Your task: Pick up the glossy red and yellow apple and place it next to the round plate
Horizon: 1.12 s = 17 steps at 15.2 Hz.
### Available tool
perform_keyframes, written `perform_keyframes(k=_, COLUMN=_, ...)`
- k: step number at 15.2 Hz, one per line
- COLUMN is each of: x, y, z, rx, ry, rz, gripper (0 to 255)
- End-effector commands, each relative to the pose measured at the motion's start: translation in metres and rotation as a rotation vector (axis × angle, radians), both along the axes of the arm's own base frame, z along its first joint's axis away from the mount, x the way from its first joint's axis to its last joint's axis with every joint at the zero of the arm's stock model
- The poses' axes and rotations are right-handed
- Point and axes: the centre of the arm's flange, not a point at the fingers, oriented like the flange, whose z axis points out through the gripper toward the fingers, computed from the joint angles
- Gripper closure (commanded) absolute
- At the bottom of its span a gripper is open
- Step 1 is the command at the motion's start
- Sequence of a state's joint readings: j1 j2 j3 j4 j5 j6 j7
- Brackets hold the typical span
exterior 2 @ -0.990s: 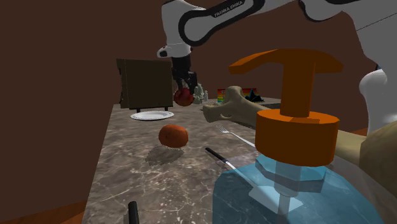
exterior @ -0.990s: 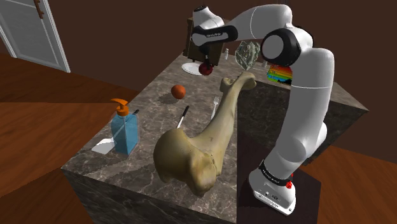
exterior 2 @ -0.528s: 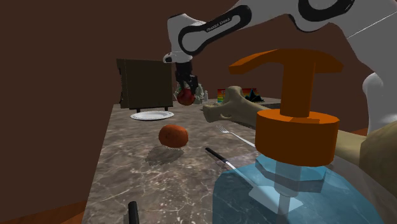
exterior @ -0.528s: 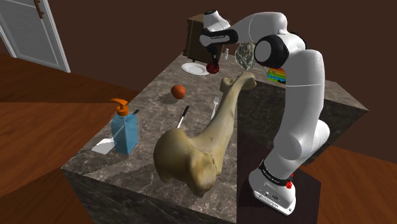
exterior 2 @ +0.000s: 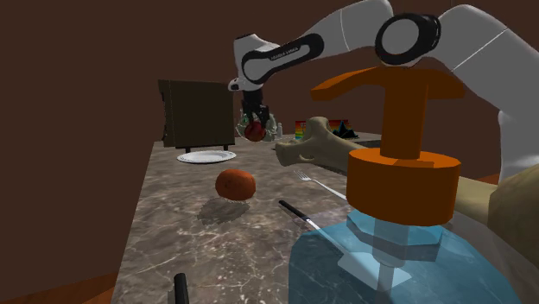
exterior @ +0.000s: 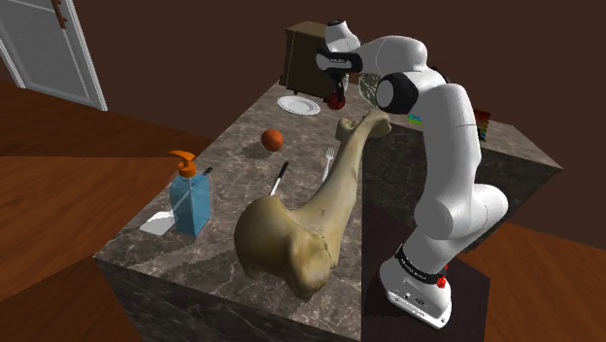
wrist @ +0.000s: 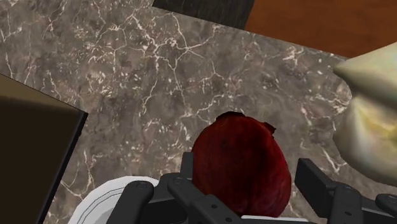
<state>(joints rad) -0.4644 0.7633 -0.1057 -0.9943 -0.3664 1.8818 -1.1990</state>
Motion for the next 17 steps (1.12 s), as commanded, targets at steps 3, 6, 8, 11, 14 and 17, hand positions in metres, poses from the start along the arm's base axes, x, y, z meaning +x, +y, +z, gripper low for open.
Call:
perform_keyframes(k=3, x=0.002, y=-0.049, z=-0.004, rx=-0.001, ry=0.000, rz=0.002, gripper=255)
perform_keyframes(k=6, x=0.002, y=-0.049, z=-0.020, rx=-0.001, ry=0.000, rz=0.002, gripper=255)
perform_keyframes(k=8, x=0.002, y=-0.049, z=-0.030, rx=-0.001, ry=0.000, rz=0.002, gripper=255)
perform_keyframes(k=11, x=0.002, y=-0.049, z=-0.046, rx=-0.001, ry=0.000, rz=0.002, gripper=255)
perform_keyframes(k=14, x=0.002, y=-0.049, z=-0.062, rx=-0.001, ry=0.000, rz=0.002, gripper=255)
perform_keyframes(k=17, x=0.002, y=-0.049, z=-0.078, rx=-0.001, ry=0.000, rz=0.002, gripper=255)
